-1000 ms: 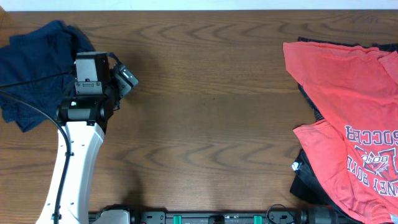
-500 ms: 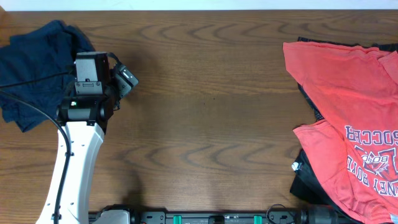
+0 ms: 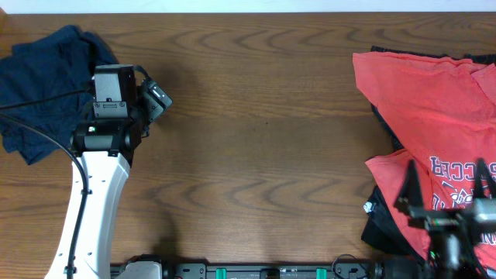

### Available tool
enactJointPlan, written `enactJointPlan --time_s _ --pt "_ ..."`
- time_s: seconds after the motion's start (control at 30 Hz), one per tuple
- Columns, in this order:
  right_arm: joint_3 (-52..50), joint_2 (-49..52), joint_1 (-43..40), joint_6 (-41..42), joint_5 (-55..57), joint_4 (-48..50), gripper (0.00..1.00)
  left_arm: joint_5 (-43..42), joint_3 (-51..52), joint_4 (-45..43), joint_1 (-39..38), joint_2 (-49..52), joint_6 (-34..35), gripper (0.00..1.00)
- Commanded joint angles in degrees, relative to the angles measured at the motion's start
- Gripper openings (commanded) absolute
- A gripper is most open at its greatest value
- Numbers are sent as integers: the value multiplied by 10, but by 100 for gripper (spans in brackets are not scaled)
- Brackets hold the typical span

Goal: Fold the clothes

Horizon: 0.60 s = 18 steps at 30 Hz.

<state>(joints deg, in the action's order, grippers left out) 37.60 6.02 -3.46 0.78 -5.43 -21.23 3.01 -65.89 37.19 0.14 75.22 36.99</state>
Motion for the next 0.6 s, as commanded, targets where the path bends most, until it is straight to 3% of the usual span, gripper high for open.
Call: enactJointPlan --time_s 0.0,0.57 --pt "-48 -16 6 -4 -38 8 99 7 -7 1 -1 0 -12 98" --pt "-257 -57 6 -4 -77 4 99 7 -7 1 -1 0 -12 98"
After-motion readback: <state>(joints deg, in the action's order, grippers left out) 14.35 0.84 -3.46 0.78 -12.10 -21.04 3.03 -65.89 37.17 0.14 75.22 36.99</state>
